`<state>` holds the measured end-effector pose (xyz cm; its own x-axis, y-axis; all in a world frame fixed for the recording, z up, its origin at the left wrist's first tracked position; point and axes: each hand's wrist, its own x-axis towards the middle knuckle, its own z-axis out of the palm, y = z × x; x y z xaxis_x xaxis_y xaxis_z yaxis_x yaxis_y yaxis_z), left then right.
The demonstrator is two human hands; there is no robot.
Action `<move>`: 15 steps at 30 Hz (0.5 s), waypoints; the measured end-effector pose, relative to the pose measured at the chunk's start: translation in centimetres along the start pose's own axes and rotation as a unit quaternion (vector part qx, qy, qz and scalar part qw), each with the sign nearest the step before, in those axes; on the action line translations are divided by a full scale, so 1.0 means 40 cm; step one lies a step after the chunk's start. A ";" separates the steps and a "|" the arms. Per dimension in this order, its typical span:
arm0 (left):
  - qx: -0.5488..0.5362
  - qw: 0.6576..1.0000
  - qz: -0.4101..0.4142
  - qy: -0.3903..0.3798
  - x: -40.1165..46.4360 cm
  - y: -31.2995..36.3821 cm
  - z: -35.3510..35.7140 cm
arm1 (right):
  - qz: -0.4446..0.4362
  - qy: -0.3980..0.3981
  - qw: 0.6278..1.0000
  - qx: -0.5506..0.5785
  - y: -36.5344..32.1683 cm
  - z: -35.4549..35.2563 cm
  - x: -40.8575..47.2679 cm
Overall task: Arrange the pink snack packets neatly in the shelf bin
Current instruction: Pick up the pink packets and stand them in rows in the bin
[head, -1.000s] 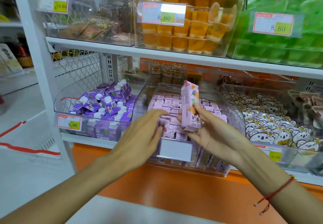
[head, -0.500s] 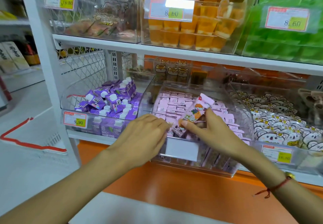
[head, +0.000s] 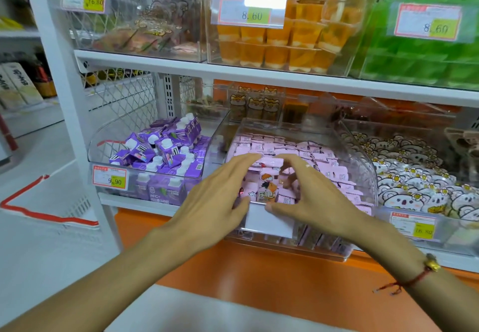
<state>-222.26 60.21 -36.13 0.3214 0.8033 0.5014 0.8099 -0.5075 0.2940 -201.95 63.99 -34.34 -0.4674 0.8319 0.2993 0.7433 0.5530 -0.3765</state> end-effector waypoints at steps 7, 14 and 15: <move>-0.007 0.999 0.039 0.011 0.009 0.017 0.006 | -0.058 0.127 0.990 0.025 0.012 0.007 -0.057; 0.045 0.997 0.037 -0.042 0.020 0.020 0.033 | -0.091 0.030 0.984 -0.153 0.011 0.015 -0.071; 0.043 0.997 0.037 -0.051 0.020 0.020 0.035 | -0.090 0.028 0.985 -0.142 0.011 0.009 -0.070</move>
<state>-220.66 60.88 -36.62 0.4263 0.7948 0.4320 0.8197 -0.5413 0.1870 -200.51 61.92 -35.67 -0.5822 0.7137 0.3894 0.7588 0.6490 -0.0551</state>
